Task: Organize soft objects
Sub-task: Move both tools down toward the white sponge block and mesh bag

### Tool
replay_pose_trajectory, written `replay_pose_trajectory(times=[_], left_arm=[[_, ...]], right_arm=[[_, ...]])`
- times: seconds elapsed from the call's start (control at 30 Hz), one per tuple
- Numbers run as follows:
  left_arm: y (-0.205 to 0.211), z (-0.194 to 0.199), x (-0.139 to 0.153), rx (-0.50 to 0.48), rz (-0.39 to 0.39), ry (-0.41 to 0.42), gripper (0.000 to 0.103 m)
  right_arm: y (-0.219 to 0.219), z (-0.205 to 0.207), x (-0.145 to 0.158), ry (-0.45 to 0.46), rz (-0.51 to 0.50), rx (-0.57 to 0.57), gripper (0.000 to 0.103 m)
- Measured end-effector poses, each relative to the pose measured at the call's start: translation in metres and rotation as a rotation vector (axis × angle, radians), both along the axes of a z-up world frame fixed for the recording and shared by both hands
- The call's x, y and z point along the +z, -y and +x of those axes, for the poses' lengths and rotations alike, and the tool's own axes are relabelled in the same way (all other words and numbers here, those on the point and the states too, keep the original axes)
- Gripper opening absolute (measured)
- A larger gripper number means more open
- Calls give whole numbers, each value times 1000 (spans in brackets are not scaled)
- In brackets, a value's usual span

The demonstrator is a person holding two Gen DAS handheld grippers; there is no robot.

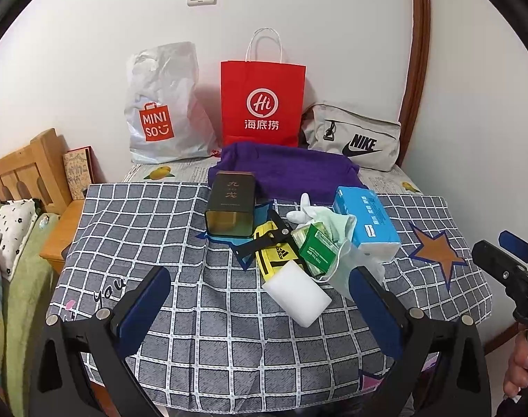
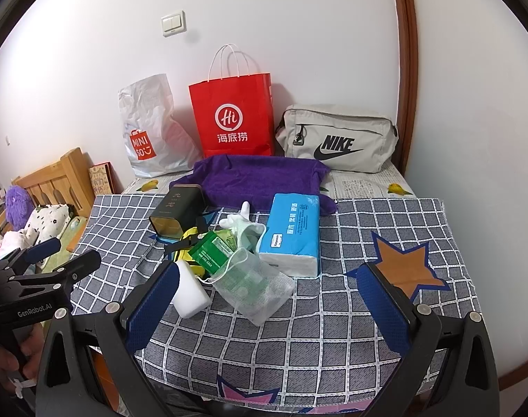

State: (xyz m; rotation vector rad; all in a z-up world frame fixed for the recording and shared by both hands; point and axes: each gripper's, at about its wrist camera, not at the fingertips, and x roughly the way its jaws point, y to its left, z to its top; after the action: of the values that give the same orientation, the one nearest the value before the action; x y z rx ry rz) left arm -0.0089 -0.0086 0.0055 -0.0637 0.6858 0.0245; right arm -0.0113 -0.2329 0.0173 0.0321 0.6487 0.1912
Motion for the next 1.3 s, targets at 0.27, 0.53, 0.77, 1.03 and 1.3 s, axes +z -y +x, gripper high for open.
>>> replay_pose_trajectory(times=[0.27, 0.53, 0.77, 1.03, 1.3], left_arm=[[-4, 11, -13, 2, -25, -30, 103], [-8, 30, -42, 4, -47, -102, 103], [-1, 55, -72, -27, -51, -153, 103], [25, 80, -101, -101, -31, -218, 103], [42, 96, -125, -145, 37, -273, 103]], right_arm=[[-3, 6, -7, -18, -5, 9, 101], [-7, 22, -27, -60, -4, 18, 101], [-4, 46, -51, -124, -9, 9, 101], [2, 69, -79, -193, -10, -3, 101], [11, 87, -102, -246, 0, -7, 101]])
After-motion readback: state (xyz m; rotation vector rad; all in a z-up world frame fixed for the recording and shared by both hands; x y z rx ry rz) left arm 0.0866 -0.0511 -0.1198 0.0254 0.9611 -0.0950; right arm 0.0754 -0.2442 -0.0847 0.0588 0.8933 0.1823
